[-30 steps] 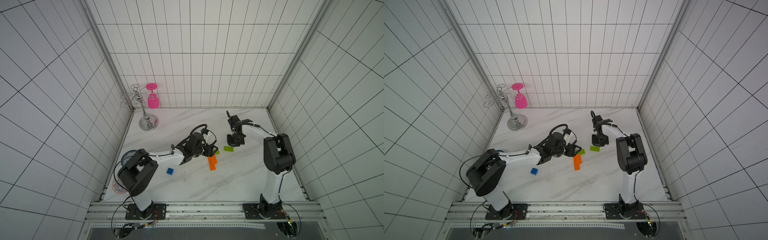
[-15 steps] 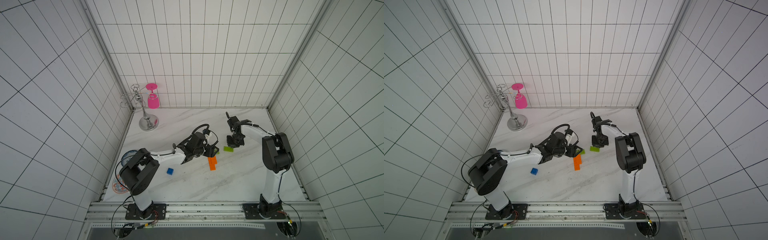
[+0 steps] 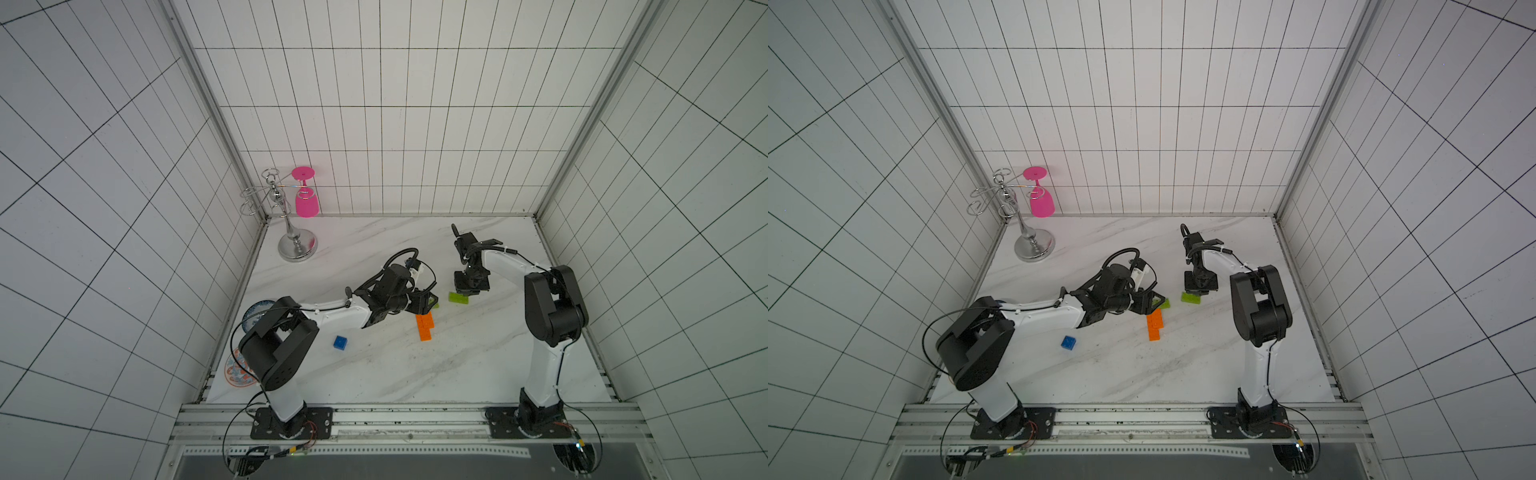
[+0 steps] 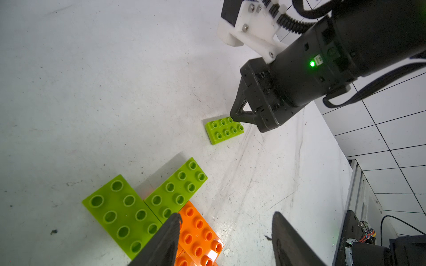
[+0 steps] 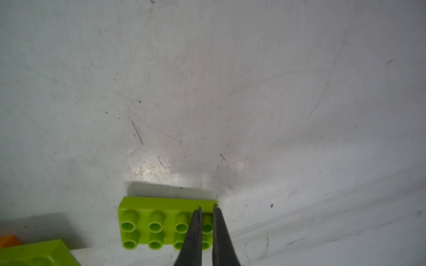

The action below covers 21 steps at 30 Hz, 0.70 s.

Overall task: Assemble a small pinwheel with lego
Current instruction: Pick up the lego brick from the center of the board.

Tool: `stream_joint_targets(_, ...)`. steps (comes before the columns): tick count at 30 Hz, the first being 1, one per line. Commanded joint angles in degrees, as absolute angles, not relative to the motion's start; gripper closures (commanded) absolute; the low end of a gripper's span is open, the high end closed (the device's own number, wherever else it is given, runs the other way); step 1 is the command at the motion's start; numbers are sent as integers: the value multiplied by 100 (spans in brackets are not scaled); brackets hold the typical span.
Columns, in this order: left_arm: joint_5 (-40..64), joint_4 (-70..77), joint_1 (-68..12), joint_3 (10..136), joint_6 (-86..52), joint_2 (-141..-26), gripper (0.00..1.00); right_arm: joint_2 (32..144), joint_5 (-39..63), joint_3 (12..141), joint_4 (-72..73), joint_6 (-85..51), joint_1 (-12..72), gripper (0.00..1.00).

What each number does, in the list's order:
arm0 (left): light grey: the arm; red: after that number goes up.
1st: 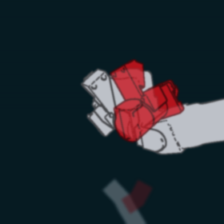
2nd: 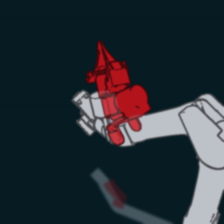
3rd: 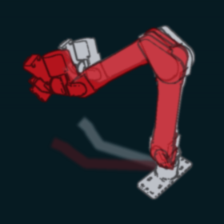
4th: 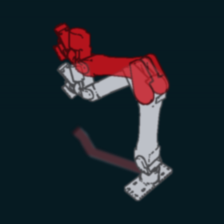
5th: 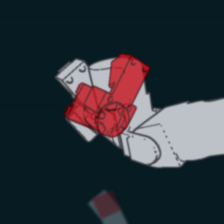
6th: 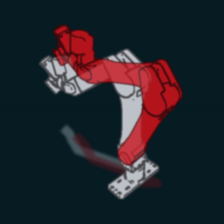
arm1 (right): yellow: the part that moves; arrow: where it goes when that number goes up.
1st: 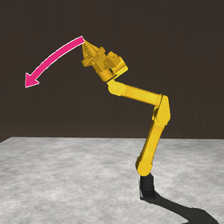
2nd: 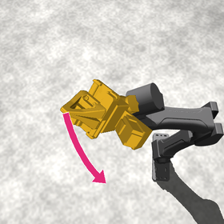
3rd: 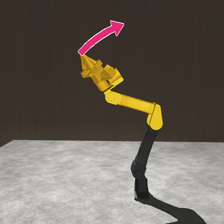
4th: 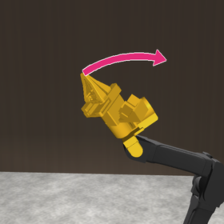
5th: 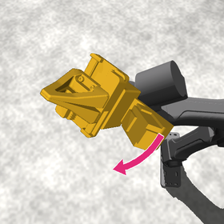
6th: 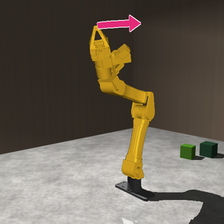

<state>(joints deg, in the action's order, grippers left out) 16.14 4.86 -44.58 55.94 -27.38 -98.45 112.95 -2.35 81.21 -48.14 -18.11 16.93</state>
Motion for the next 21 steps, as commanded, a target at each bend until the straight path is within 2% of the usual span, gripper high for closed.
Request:
stream_joint_targets(1,1567,457,-4469,5587,-2689,-9673,35,10980,-498,8203,-5102,-1819,1733,92)
stream_joint_targets(10,1648,596,-4155,5131,-2801,-9181,35,10549,-510,8145,-5282,-1679,2069,92)
stream_joint_targets(21,1749,633,-3230,3695,-2996,-7867,35,10717,-209,8613,-5500,-1946,3324,91)
